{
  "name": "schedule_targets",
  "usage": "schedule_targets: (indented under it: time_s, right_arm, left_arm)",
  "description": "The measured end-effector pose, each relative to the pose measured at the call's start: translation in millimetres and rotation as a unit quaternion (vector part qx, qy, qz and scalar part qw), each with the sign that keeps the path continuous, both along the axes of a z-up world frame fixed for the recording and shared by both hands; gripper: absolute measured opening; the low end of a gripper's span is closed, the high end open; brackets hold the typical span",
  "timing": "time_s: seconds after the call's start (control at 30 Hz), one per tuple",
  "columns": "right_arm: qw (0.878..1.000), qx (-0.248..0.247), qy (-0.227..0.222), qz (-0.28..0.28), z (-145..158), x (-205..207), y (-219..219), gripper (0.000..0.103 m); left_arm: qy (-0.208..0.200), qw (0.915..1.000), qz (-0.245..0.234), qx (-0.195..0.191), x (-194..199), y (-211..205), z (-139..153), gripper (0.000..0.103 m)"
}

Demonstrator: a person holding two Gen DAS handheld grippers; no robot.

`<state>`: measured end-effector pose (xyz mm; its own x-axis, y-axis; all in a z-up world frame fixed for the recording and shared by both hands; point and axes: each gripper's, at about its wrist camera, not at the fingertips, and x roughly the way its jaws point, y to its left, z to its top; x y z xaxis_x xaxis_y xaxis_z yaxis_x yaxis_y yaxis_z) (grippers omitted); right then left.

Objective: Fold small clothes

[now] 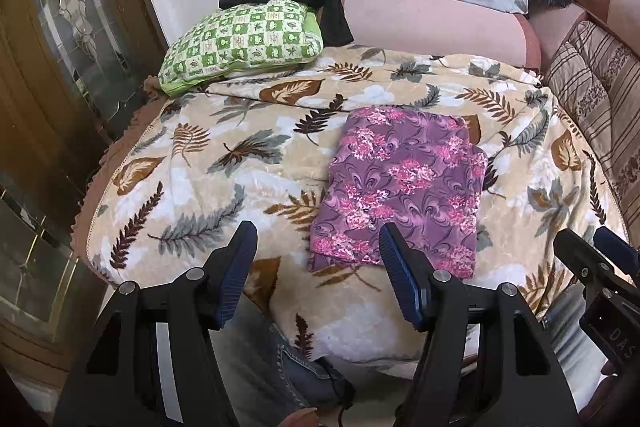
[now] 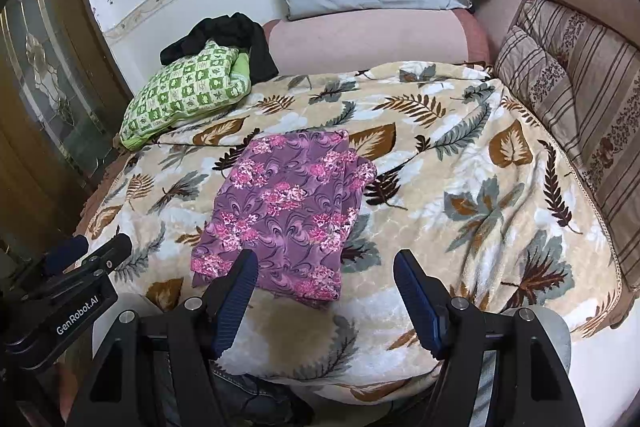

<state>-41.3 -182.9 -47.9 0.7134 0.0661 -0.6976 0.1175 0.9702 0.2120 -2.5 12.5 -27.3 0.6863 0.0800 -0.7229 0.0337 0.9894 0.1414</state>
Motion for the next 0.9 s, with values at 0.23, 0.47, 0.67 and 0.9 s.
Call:
schedule_targets:
  time_s: [0.23, 0.47, 0.67, 0.9]
  right_arm:
    - [1.000, 0.000, -0.006, 0.001, 3.8, -2.4, 4.6, 0.068]
    - [1.000, 0.003, -0.016, -0.002, 9.1, -7.1, 3.7, 0.068]
    - [1.000, 0.000, -0.021, -0.003, 13.5, -11.0, 3.7, 0.068]
    - [1.000, -0.003, -0.027, 0.004, 18.0, -13.6, 7.0, 0.068]
  left_arm:
    - [0.001, 1.0000, 0.002, -0.003, 1.1, 2.4, 0.2, 0.064]
    - [-0.001, 1.0000, 0.000, -0.002, 0.5, 2.4, 0.4, 0.064]
    - [-0.002, 1.0000, -0.001, -0.003, 0.2, 3.5, 2.4, 0.064]
    - [-0.008, 0.9999, 0.009, -0.006, -5.8, 4.1, 7.3, 0.064]
